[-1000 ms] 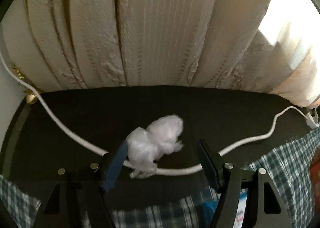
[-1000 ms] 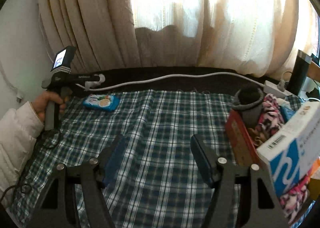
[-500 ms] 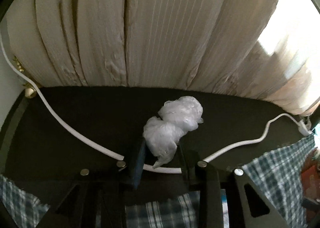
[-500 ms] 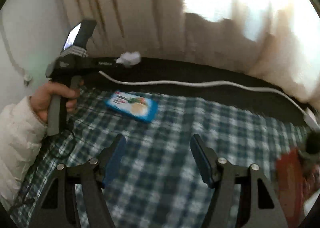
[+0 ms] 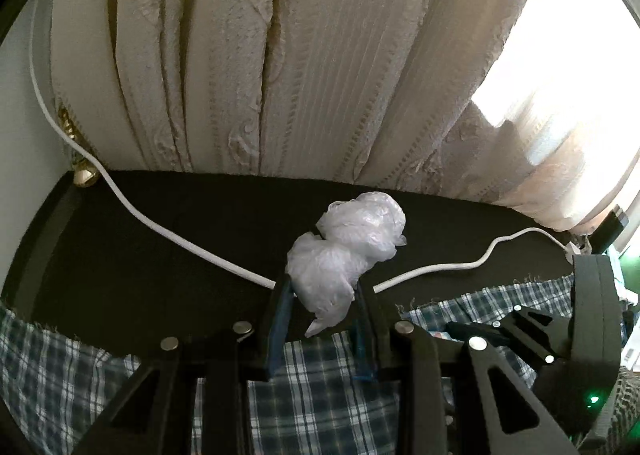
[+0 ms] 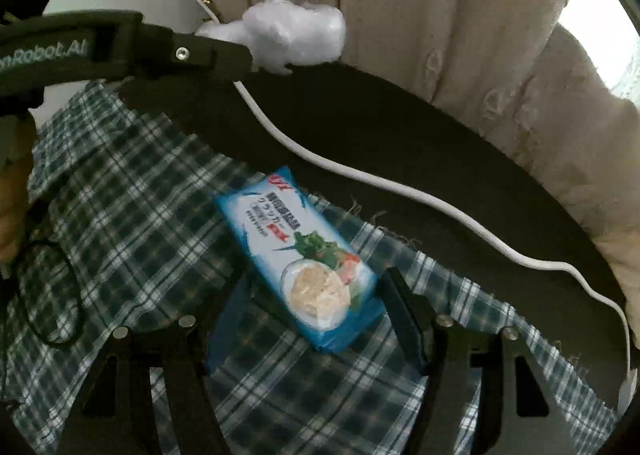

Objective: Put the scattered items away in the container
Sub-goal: 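Grasp the white plastic bag with the left gripper while the right grasps the blue cracker packet, then carry the plastic bag and cracker packet over the red box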

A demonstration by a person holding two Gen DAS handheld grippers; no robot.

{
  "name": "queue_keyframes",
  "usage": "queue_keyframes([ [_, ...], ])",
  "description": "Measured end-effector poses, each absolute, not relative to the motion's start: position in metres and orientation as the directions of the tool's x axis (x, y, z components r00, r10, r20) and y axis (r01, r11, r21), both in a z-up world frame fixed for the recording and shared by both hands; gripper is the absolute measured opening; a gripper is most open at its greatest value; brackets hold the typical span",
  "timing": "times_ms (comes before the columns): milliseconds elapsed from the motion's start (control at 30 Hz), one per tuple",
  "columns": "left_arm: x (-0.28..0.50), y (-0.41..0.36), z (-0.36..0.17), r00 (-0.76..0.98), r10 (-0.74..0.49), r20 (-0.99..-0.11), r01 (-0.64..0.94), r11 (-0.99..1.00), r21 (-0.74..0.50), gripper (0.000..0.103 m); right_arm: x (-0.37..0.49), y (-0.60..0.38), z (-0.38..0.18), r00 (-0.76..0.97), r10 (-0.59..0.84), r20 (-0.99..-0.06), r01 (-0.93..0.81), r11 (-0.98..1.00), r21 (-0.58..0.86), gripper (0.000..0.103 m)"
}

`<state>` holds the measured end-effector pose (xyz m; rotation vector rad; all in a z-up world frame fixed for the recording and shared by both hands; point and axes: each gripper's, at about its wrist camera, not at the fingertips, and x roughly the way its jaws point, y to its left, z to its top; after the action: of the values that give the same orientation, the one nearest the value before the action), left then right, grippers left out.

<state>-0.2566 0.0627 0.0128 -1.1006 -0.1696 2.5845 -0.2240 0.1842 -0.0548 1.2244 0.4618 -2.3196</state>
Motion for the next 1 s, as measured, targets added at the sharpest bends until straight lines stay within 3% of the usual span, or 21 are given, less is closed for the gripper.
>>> queue_keyframes([
  [67,-0.257,0.063,0.011,-0.648,0.343,-0.681,-0.247,-0.939,-0.238,0.033,-0.220,0.187,-0.054,-0.486,-0.266,-0.833,0.547,-0.835,-0.053,0.059],
  [233,-0.250,0.063,0.016,-0.644,0.351,-0.680,-0.253,-0.936,-0.245,0.033,-0.206,0.197,-0.045,-0.473,-0.328,-0.818,0.528,-0.848,0.034,0.052],
  [700,-0.186,0.108,0.049,-0.623,0.445,-0.643,-0.377,-0.891,-0.251,0.033,-0.091,0.285,-0.001,-0.573,-0.465,-0.675,0.352,-0.883,0.309,0.050],
  [1000,-0.128,0.187,0.069,-0.552,0.552,-0.625,-0.536,-0.809,-0.240,0.033,0.022,0.404,0.050,-0.799,-0.335,-0.500,0.135,-0.910,0.393,0.050],
])
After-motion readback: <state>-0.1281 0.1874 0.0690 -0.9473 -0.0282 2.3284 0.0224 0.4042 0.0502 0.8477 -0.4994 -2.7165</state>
